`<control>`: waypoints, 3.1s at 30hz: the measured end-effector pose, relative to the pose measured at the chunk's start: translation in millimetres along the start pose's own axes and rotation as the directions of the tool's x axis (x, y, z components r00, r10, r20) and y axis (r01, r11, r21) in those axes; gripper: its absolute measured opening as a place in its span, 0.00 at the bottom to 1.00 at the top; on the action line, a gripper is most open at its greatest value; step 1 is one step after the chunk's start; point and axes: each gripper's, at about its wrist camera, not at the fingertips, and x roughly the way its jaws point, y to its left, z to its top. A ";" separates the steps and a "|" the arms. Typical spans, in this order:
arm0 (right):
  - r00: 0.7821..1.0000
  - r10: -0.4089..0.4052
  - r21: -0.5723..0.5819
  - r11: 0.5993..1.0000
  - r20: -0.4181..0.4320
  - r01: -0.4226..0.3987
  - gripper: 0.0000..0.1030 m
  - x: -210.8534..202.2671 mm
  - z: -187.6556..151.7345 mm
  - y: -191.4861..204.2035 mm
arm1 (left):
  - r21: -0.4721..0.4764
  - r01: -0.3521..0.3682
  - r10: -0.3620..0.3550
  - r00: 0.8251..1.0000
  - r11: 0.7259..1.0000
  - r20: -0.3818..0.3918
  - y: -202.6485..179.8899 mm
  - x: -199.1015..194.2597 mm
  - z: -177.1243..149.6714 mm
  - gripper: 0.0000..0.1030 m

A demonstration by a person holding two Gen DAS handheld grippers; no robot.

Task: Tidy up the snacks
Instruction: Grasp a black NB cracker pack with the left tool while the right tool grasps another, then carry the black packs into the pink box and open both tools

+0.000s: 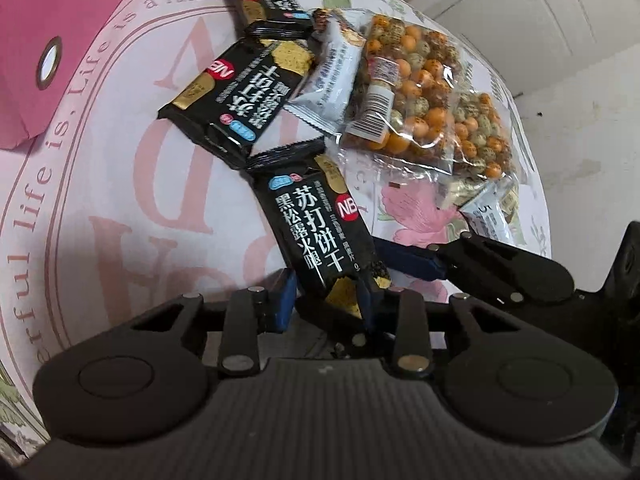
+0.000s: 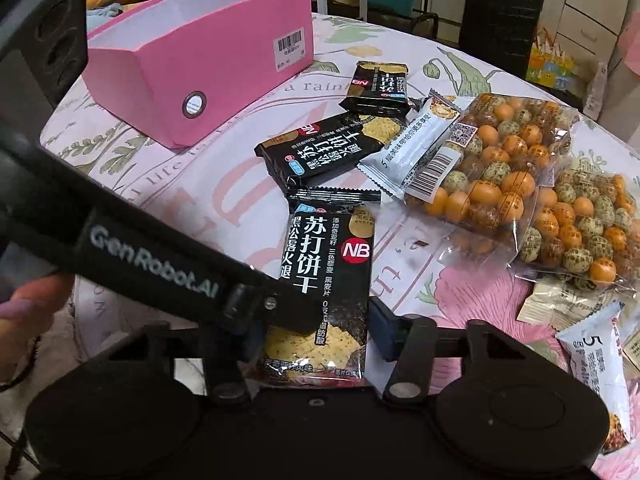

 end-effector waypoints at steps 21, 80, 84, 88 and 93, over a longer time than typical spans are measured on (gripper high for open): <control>0.992 0.010 0.048 0.999 -0.122 -0.004 0.54 -28.7 12.7 25.0 | 0.072 0.024 -0.011 0.985 0.997 -0.173 -13.6 -24.2 4.0 0.31; 0.970 0.144 -0.457 0.889 0.195 -0.040 0.74 12.2 206.6 119.0 | -0.243 -0.228 0.257 0.962 0.943 0.093 127.4 -177.3 130.2 0.52; 0.954 0.165 -0.334 0.940 0.251 -0.074 0.74 -21.2 182.5 87.1 | -0.168 -0.200 0.223 0.966 0.965 0.129 108.9 -197.1 122.3 0.52; 0.937 0.140 -0.203 0.976 0.320 -0.076 0.74 -65.2 146.2 52.0 | -0.056 -0.185 0.192 0.966 0.981 0.172 78.0 -218.7 112.6 0.50; 0.925 0.019 -0.089 0.996 0.380 0.016 0.75 -112.1 117.7 11.4 | 0.092 -0.193 0.170 0.962 0.977 0.212 34.1 -230.8 105.0 0.50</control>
